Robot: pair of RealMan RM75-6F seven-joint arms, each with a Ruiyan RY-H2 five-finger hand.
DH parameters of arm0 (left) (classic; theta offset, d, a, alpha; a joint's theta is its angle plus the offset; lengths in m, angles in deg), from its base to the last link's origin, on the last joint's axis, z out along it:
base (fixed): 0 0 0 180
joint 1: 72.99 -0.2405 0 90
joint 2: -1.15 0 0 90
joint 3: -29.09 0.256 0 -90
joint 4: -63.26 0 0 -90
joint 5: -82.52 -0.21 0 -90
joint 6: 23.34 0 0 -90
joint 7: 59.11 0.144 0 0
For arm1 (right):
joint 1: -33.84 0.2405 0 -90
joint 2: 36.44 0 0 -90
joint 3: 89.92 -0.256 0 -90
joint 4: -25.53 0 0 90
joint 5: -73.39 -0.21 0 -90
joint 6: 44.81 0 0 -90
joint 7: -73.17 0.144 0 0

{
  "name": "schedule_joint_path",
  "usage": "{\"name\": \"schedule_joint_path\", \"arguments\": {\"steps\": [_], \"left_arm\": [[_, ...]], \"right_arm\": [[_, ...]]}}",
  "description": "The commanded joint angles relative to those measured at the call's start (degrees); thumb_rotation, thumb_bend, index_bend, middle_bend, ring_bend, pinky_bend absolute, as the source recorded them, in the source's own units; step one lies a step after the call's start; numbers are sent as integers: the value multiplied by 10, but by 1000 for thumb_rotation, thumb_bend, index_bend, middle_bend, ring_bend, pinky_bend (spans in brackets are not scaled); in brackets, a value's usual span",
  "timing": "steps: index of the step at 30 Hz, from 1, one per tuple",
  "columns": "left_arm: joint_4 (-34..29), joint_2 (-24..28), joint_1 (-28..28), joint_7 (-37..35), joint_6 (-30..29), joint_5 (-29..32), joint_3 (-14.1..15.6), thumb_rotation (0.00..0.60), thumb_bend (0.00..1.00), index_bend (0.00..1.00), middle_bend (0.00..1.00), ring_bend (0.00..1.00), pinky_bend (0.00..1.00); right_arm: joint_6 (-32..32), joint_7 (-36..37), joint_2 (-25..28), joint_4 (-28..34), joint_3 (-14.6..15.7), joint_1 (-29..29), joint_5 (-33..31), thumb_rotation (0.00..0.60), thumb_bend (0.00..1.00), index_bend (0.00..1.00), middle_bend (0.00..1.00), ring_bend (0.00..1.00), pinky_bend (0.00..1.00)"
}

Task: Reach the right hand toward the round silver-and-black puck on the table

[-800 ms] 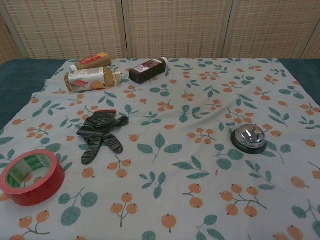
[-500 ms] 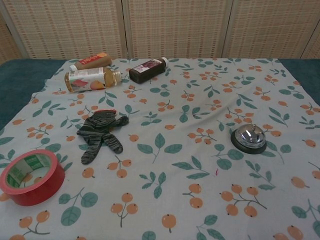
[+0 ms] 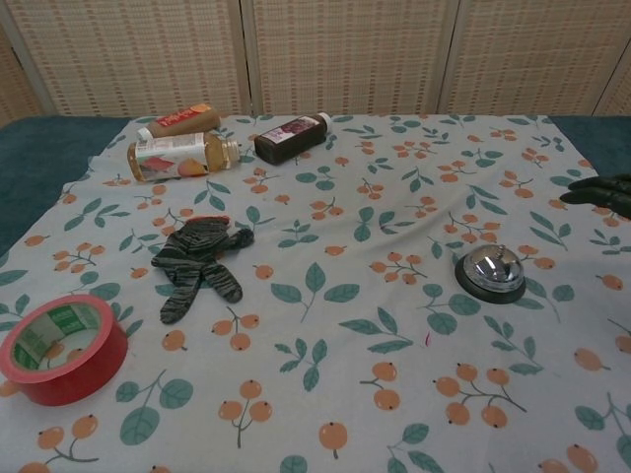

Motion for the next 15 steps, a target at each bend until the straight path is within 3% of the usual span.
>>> {"name": "schedule_joint_path", "arguments": {"steps": [1, 9, 15], "left_arm": [[0, 1, 0, -3, 0, 1, 0, 600, 388, 297, 289, 215, 354], [0, 4, -1, -10, -4, -3, 1, 600, 388, 299, 290, 215, 354], [0, 5, -1, -13, -6, -7, 2, 600, 388, 300, 290, 215, 354]], "right_arm": [[59, 15, -48, -55, -17, 51, -12, 600, 1000, 0, 0, 0, 67], [141, 82, -137, -196, -15, 115, -29, 600, 1000, 0, 0, 0, 53], [146, 129, -181, -267, -4, 134, -25, 600, 1000, 0, 0, 0, 53]]}}
